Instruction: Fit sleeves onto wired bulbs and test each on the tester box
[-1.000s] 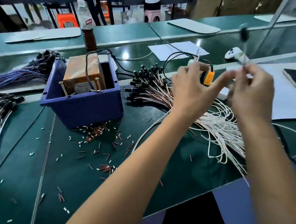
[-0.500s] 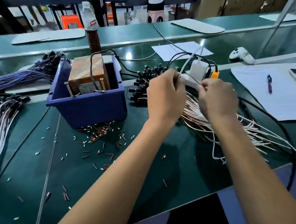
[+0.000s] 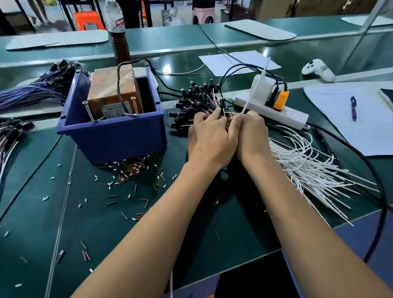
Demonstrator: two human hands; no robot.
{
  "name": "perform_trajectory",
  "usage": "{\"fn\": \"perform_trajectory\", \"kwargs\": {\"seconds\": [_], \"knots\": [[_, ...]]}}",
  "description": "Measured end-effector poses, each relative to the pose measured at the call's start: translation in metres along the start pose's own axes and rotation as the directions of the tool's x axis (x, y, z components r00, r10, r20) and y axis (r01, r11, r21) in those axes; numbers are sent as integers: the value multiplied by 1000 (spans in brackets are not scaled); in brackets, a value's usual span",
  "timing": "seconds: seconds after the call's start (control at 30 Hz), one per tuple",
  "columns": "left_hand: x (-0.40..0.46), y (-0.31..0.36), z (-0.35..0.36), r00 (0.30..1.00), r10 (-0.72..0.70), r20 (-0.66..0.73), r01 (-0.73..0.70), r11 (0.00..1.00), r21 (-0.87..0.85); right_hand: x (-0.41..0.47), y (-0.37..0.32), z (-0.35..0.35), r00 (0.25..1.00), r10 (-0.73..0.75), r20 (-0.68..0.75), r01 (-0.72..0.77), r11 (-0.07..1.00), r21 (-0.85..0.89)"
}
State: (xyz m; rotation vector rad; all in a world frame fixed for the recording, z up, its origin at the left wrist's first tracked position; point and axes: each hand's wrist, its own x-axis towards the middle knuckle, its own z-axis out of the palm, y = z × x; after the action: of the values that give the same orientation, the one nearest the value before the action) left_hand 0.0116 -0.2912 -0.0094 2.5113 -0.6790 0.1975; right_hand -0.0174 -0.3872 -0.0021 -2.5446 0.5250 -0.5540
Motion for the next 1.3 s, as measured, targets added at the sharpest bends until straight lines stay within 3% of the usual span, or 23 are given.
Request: {"fn": "perform_trajectory", "kwargs": {"seconds": [0.1, 0.2, 0.27, 0.37, 0.47, 0.57, 0.67, 0.73, 0.8, 0.9, 0.97, 1.03, 1.13, 1.23, 1.3], "knots": [[0, -2, 1, 998, -30, 48, 27, 998, 64, 2, 1, -7, 998, 45, -46, -41, 995, 90], [-5, -6, -5, 1000, -2, 30, 3, 1000, -18, 1, -4, -20, 933, 206, -295, -144, 965, 217], [-10, -6, -12, 997, 37, -73, -49, 983, -175, -2, -14, -29, 859, 209, -467, -102, 964, 244], [-23, -10, -28, 967, 1, -253, -100, 921, -376, -12, -43, -37, 790, 18, -612, 132, 971, 199], [-41, -21, -54, 944, -103, -315, -58, 884, -464, -23, -77, -31, 774, -131, -619, 292, 942, 166], [-66, -45, -85, 829, -190, -525, -69, 898, -434, -42, -114, -12, 778, -259, -573, 440, 875, 201], [-92, -83, -114, 681, -360, -638, 44, 889, -455, -76, -151, 13, 685, -460, -565, 653, 731, 197], [-105, -113, -128, 629, -463, -624, 169, 866, -471, -97, -172, 30, 654, -578, -488, 737, 632, 239], [-115, -148, -143, 604, -543, -584, 345, 838, -422, -113, -194, 46, 668, -666, -333, 744, 597, 299], [-127, -198, -167, 587, -578, -567, 627, 767, -134, -121, -222, 66, 674, -739, 20, 708, 653, 268], [-131, -225, -177, 648, -588, -483, 723, 674, 149, -123, -238, 79, 649, -733, 205, 693, 680, 237], [-133, -242, -178, 726, -602, -331, 686, 609, 398, -125, -251, 88, 642, -708, 294, 668, 705, 239], [-131, -252, -178, 786, -576, -226, 600, 620, 505, -127, -266, 98, 683, -641, 350, 584, 767, 264], [-127, -254, -181, 828, -529, -186, 543, 674, 501, -122, -273, 107, 734, -548, 402, 459, 836, 302], [-128, -257, -184, 792, -538, -288, 610, 683, 401, -119, -274, 113, 757, -508, 411, 395, 857, 332]]}}
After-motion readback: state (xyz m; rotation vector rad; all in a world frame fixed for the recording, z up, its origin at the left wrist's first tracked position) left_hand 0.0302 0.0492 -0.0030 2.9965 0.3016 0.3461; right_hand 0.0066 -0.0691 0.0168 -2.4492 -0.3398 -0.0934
